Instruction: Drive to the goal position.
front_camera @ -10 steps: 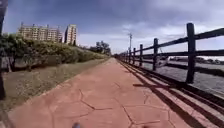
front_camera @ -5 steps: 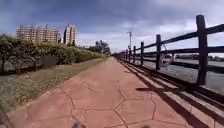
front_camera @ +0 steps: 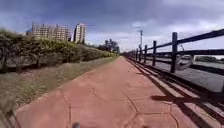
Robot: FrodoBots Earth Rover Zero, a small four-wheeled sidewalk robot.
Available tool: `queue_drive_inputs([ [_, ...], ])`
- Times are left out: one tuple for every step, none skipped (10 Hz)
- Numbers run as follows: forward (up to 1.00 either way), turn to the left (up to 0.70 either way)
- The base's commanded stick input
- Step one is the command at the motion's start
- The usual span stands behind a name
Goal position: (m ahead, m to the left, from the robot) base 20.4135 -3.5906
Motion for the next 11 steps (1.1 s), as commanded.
queue_drive_inputs([
  [0.7,0.0],
  [0.7,0.0],
  [0.7,0.06],
  [0.7,0.21],
  [0.7,0.35],
  [0.7,0.35],
  [0.7,0.35],
  [0.7,0.35],
  [0.7,0.35],
  [0.7,0.35],
  [0.7,0.04],
])
